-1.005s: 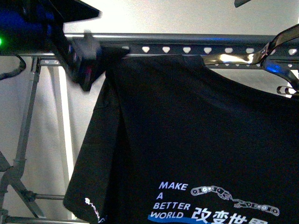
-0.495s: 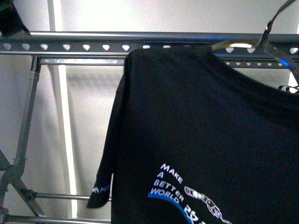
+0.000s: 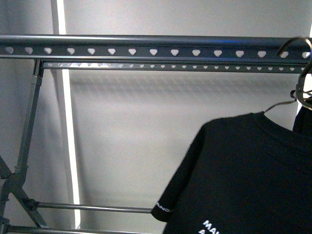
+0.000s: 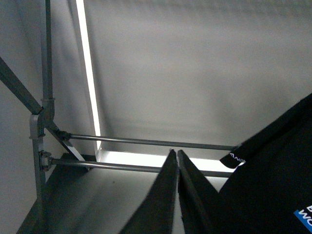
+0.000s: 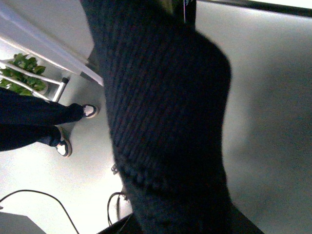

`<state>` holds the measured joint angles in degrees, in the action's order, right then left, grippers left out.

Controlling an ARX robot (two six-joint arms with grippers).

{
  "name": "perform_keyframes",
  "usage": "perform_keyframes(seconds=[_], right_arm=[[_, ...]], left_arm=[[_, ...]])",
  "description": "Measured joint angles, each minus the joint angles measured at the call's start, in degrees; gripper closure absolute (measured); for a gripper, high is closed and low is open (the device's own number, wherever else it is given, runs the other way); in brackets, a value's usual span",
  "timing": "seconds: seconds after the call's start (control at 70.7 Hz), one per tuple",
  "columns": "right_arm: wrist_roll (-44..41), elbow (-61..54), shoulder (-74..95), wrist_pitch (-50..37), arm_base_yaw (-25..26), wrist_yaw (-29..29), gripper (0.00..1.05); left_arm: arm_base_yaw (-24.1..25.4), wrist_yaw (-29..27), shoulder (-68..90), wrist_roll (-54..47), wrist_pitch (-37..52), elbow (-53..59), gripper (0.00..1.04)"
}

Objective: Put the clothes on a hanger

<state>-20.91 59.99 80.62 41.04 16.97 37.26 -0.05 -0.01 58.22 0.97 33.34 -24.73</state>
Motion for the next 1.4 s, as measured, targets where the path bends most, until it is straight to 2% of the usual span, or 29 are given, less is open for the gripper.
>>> perform_keyframes(seconds=[0.226,0.382,0.608,0.948,1.146,1.217,1.401], right_arm=[[11.30,14.27,11.69,-2.45,0.68,-4.15,0.96],[20.02,26.69,17.33,-4.70,-1.07,-5.05,0.96],[23.41,34.91,18.69,-0.96,-2.89,-6.43,0.96],[28.57,51.23,31.95,3.39,-6.73,-13.11,0.96],[31.15,53.13,35.17,3.10,-9.66,-15.39,0.96],[31.34,52.61,35.28,2.21,-10.23,-16.20,0.96],[31.63,45.35,33.94,-2.93,-10.80,-16.17,0.96]], left_arm=[[-0.02,0.04,-6.01,-0.61,1.86,8.33,1.01],[0.00,0.00,-11.23,-0.63,1.95,13.42,1.01],[0.00,-0.02,-17.03,-0.66,0.31,17.38,1.01],[0.00,0.00,-26.08,-0.68,-4.96,21.09,1.01],[0.00,0.00,-31.04,-0.70,-8.61,22.40,1.01],[0.00,0.00,-31.74,-0.72,-7.39,23.58,1.01],[0.00,-0.02,-35.91,-0.83,-10.73,23.69,1.01]])
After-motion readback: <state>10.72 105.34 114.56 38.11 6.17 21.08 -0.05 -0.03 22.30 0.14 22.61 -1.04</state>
